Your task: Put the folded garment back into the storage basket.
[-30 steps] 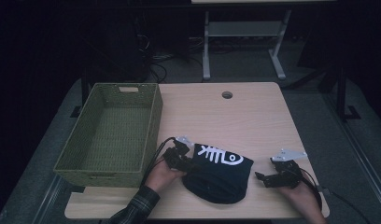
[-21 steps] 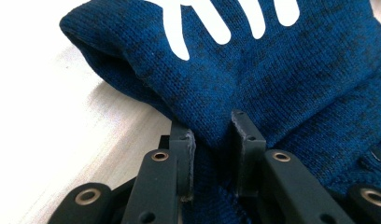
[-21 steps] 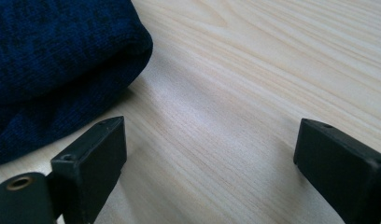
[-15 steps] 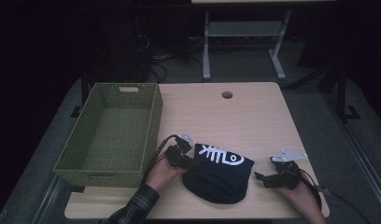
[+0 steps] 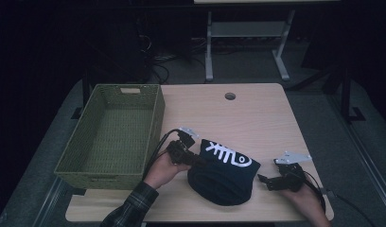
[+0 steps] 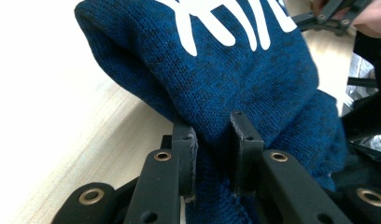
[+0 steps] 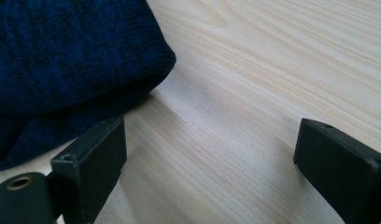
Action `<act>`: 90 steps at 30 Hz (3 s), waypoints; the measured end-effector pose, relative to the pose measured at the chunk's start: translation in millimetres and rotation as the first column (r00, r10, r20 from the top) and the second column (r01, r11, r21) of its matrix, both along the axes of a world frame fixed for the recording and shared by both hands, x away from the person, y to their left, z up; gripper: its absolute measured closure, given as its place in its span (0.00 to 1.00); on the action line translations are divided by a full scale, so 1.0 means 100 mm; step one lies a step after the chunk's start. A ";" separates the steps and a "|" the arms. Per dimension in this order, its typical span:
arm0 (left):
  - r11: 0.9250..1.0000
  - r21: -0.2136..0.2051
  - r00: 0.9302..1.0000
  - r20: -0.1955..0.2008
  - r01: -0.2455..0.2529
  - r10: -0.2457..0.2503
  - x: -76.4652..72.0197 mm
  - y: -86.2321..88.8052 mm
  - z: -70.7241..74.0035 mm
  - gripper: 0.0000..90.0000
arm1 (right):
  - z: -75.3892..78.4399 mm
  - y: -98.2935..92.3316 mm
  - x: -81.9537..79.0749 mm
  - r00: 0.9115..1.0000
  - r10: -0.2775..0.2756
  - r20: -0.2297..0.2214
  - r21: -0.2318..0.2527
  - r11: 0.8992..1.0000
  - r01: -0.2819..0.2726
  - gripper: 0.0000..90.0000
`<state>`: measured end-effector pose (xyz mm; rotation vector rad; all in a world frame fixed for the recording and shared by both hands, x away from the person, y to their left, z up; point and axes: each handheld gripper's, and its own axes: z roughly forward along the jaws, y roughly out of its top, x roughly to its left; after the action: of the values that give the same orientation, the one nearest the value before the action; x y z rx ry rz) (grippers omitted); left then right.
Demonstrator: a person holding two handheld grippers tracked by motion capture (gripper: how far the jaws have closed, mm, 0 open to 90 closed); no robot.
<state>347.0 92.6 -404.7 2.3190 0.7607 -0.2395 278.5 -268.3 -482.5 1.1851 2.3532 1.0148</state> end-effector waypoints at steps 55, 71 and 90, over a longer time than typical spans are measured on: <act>0.997 -0.018 0.996 0.046 0.079 -0.078 0.25 0.29 1.39 0.86 | 0.00 0.00 0.00 1.000 -0.011 0.002 0.001 1.000 0.011 0.10; 0.999 -0.039 0.998 0.064 -0.001 0.003 0.28 0.79 1.70 0.86 | 0.00 0.00 0.00 1.000 -0.023 -0.002 0.005 1.000 0.023 0.10; 0.991 -0.042 0.988 0.083 -0.127 0.130 0.21 1.40 1.94 0.86 | 0.00 0.00 0.00 1.000 -0.026 -0.002 0.006 1.000 0.026 0.10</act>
<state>367.7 232.8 -210.6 2.2207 0.8524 -0.0954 278.8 -268.4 -482.6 1.2158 2.3317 1.0135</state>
